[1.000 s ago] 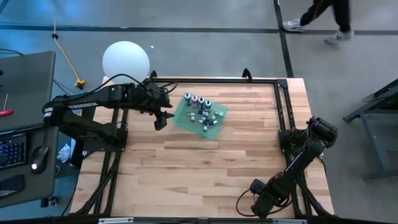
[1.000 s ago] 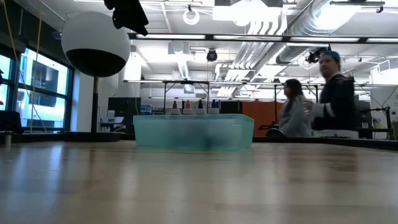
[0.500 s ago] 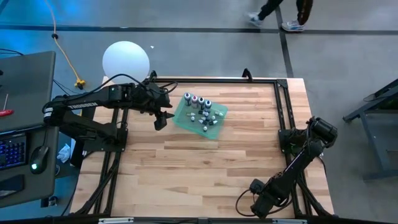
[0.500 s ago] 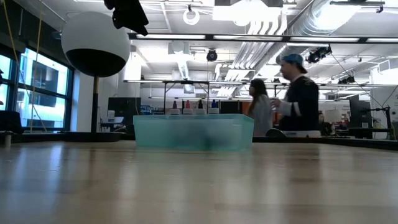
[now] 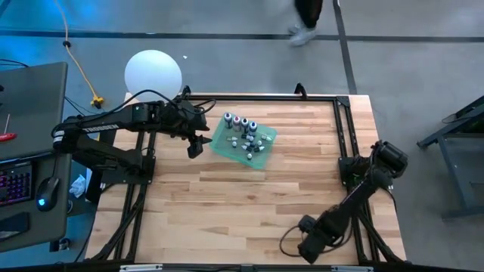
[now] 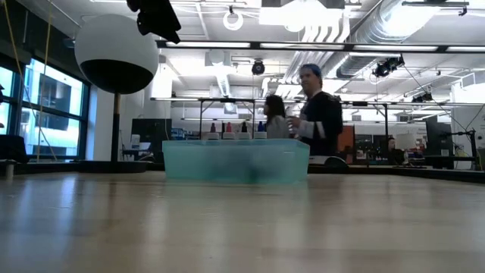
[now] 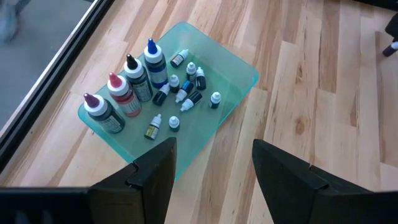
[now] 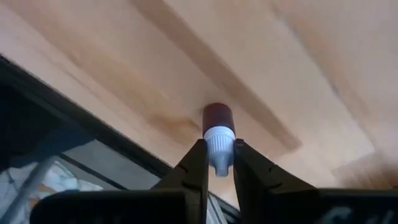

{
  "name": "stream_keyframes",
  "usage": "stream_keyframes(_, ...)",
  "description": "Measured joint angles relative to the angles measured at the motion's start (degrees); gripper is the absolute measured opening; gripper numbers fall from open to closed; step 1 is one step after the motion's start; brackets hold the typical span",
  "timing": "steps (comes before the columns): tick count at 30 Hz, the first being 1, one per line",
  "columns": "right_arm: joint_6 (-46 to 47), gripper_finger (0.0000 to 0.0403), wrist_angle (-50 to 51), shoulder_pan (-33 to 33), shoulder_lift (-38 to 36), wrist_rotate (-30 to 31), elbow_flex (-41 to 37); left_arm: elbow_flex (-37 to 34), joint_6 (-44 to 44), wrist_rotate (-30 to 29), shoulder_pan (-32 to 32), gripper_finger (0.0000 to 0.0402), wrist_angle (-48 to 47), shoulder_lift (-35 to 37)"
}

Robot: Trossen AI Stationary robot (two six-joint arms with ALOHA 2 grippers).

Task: Pick & Place food coloring
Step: Put the orange food coloring bottle into the bin

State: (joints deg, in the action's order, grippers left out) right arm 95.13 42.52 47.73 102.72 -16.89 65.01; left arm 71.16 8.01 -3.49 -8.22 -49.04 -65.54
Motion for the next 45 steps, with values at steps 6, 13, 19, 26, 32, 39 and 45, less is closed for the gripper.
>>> stream_keyframes(6,-14.4,0.0043,7.6,-8.5,0.0,6.3,6.3,0.0,-0.1,0.0,0.0,0.0209,-1.1,0.0)
stream_keyframes(13,-39.2,0.0043,27.5,-23.5,0.0,23.4,20.3,0.0,-0.7,0.0,0.0,0.0209,-4.5,0.0)
stream_keyframes(19,-62.1,0.0043,26.3,-38.0,-0.1,26.9,24.1,0.0,-1.8,0.0,0.0,0.0209,-7.4,0.0)
stream_keyframes(26,-78.0,0.0043,21.6,-50.9,0.0,27.4,24.0,0.0,-3.3,0.0,0.0,0.0209,-8.0,0.0)
stream_keyframes(32,-86.7,0.0043,17.9,-54.7,3.1,21.8,25.2,0.0,-3.5,-0.1,0.0,0.0209,-8.0,0.0)
stream_keyframes(39,-94.1,0.0043,31.2,-55.2,16.1,17.6,37.6,0.0,-3.5,-0.9,0.0,0.0209,-8.1,0.0)
stream_keyframes(45,-98.4,0.0046,36.0,-55.3,25.1,15.6,46.7,0.0,-4.5,-2.1,0.0,0.0209,-8.2,0.0)
